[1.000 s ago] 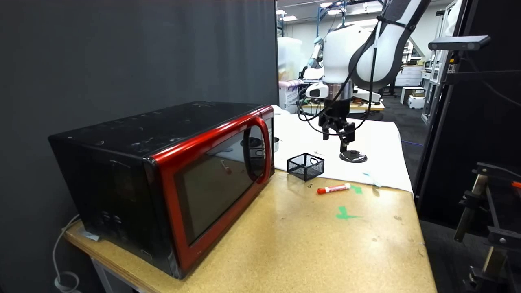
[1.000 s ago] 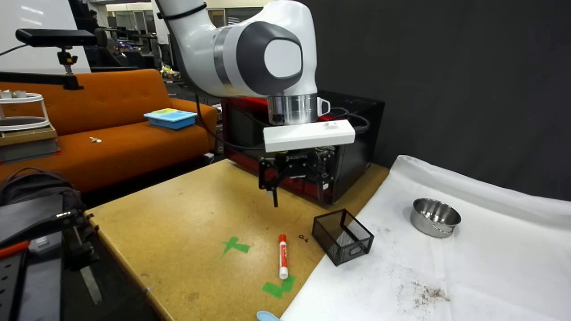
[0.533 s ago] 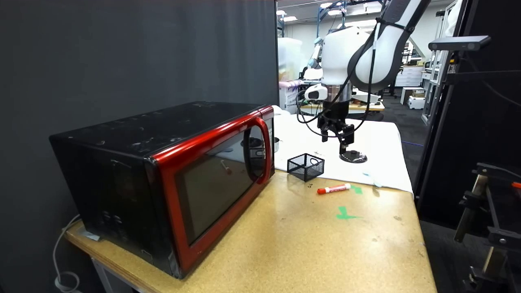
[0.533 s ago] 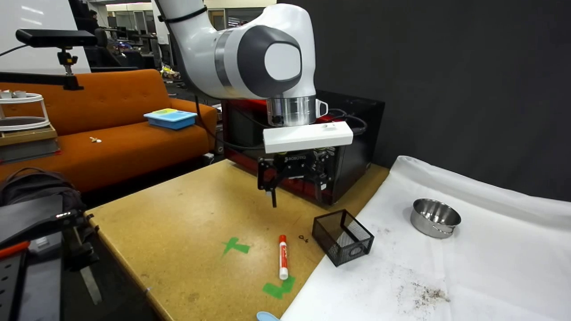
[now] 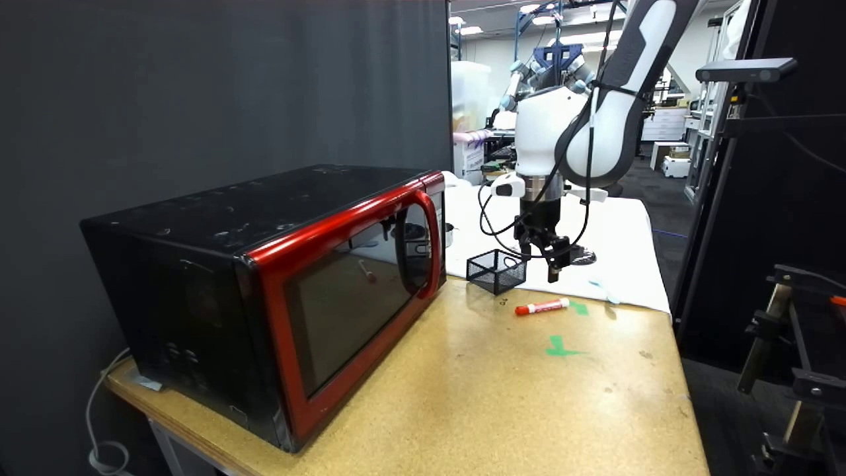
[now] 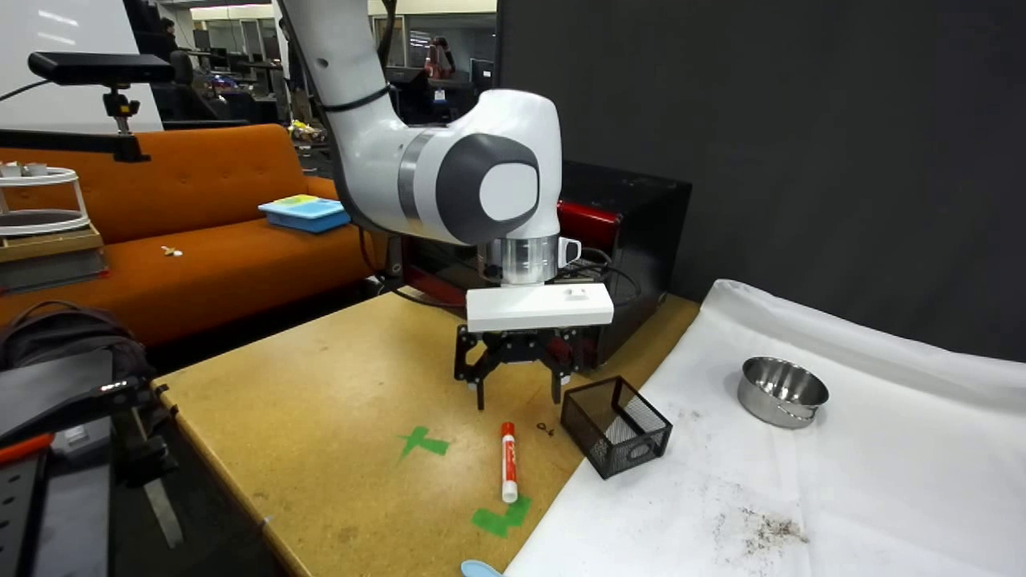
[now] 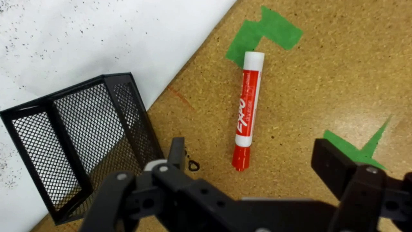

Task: Put the red marker inside the black box on the right

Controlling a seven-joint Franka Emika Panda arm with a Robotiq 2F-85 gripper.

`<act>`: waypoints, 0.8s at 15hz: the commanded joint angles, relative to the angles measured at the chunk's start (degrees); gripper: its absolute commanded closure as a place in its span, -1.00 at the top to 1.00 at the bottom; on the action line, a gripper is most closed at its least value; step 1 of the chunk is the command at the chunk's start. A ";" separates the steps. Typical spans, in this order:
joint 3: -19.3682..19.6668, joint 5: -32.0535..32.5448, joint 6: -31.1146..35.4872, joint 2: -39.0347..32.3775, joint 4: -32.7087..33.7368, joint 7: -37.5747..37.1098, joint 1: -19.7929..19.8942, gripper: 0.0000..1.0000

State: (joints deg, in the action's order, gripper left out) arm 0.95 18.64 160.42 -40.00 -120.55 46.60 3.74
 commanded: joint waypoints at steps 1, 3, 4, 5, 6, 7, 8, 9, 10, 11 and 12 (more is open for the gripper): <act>-1.65 -0.32 1.58 -3.07 2.92 -0.75 2.57 1.00; -2.44 -0.63 1.44 -4.44 4.05 -0.30 3.88 1.00; -2.78 -0.82 0.97 -5.11 4.54 -0.21 4.42 1.00; -3.02 -0.88 0.93 -5.81 4.98 -0.14 4.96 1.00; -3.07 -0.95 0.88 -6.39 5.22 -0.33 5.40 1.00; -3.14 -1.11 0.95 -6.77 5.40 -0.36 6.12 1.00; -3.30 -1.31 0.80 -7.23 5.64 -0.24 6.80 1.00; -3.28 -1.47 0.62 -7.54 5.88 -0.26 7.35 1.00; -3.24 -1.54 0.49 -8.16 6.39 -0.35 7.68 1.00; -3.40 -1.56 0.13 -8.86 6.89 -0.27 7.94 1.00; -3.51 -1.50 0.03 -9.41 7.24 -0.30 8.07 1.00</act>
State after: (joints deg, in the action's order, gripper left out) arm -0.92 18.06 161.15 -47.70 -115.14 45.90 10.24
